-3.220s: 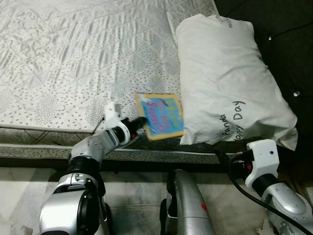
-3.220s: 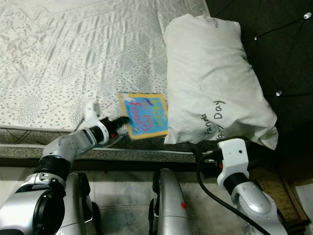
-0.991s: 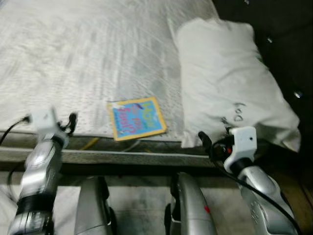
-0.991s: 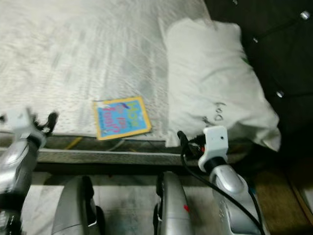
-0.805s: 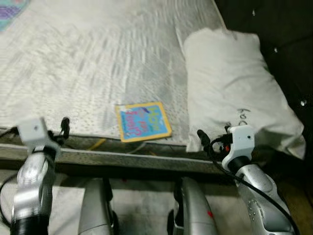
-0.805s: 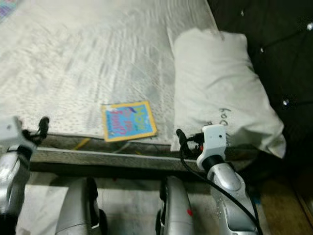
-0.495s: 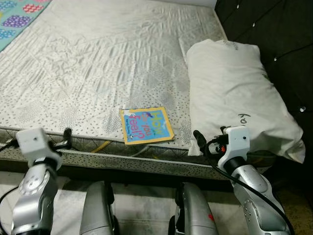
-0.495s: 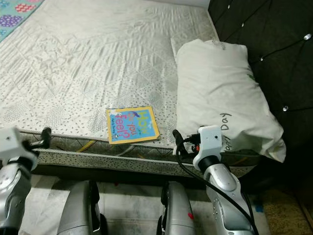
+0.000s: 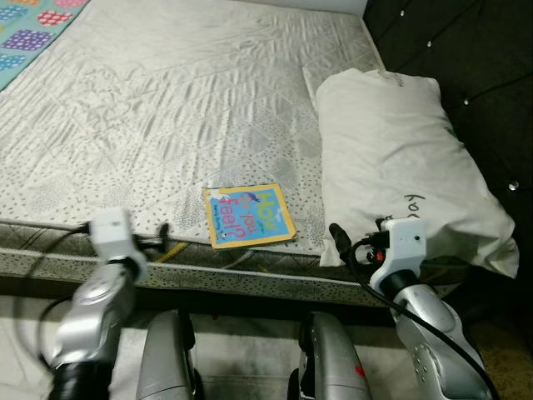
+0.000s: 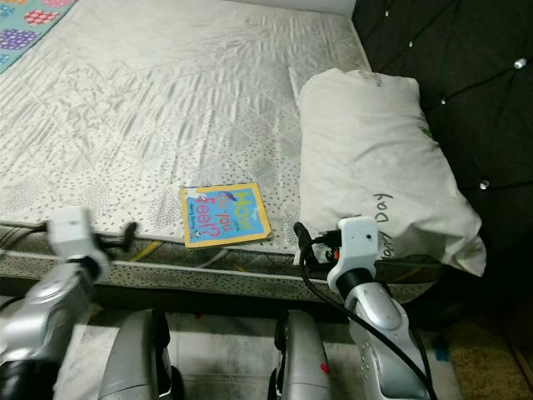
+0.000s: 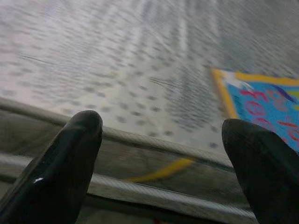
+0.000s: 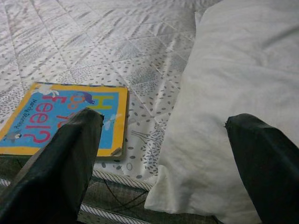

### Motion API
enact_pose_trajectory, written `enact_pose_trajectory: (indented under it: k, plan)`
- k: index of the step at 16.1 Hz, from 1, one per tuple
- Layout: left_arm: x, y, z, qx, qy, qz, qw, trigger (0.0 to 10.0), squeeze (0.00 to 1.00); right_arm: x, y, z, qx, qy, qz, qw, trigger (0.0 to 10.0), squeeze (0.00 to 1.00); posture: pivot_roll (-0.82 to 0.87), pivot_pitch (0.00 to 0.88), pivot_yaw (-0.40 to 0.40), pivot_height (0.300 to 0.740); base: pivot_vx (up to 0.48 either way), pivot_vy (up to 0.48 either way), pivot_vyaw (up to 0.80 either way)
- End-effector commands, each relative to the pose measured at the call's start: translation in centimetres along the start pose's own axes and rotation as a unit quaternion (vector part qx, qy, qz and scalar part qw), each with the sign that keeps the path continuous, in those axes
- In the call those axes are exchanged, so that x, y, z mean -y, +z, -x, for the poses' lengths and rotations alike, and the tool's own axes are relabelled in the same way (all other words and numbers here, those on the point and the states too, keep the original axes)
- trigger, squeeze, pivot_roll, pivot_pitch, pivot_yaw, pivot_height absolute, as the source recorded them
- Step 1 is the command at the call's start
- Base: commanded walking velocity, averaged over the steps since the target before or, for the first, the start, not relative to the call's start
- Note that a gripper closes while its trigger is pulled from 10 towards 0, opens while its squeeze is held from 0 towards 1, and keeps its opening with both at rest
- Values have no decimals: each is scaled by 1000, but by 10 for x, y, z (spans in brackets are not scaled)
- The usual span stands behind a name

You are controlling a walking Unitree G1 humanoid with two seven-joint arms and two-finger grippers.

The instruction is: Clean up the room

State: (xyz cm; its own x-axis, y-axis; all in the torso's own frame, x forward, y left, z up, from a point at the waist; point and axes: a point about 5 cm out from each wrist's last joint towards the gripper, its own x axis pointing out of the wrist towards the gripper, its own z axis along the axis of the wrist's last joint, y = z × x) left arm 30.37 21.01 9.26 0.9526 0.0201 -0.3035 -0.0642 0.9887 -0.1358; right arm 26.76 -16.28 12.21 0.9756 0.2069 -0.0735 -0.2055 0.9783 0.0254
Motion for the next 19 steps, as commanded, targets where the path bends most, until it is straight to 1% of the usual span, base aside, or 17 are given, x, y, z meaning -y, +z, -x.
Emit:
enact_pose_trajectory:
  k: [1,3,4,6,7,9,11,16,19]
  plan:
    - [8,-11,-5,-32,-19,-2,999,10000,1000,6,1,6,-4,-10,-3,1000,10000,0,-79,134,-56,570,0,0,0]
    - [20,-18,-15,-60,-41,-2,997,10000,1000,9,2,10,-7,-16,-2,1000,10000,0,-92,141,-53,570,0,0,0]
    - [29,-23,-22,-77,-59,-9,995,10000,1000,8,2,12,-8,-17,-2,1000,10000,0,-97,144,-52,570,0,0,0]
    - [36,-30,-27,-94,-72,-11,993,10000,1000,7,3,13,-11,-16,-2,1000,10000,0,-102,146,-53,570,0,0,0]
    - [38,-34,-28,-103,-71,-9,992,10000,1000,6,3,13,-12,-13,-3,1000,10000,0,-106,147,-53,570,0,0,0]
    - [41,-46,-30,-130,-82,-18,988,10000,1000,5,4,14,-15,-6,-5,1000,10000,0,-107,149,-52,570,0,0,0]
    - [42,-51,-31,-140,-82,-22,986,10000,1000,4,4,16,-17,-6,-5,1000,10000,0,-115,155,-51,570,0,0,0]
    - [37,-50,-41,-141,-64,-5,988,10000,1000,3,5,17,-19,-3,-6,1000,10000,0,-124,157,-50,570,0,0,0]
    - [39,-50,-44,-146,-66,-2,987,10000,1000,4,6,20,-20,-5,-5,1000,10000,0,-139,164,-47,570,0,0,0]
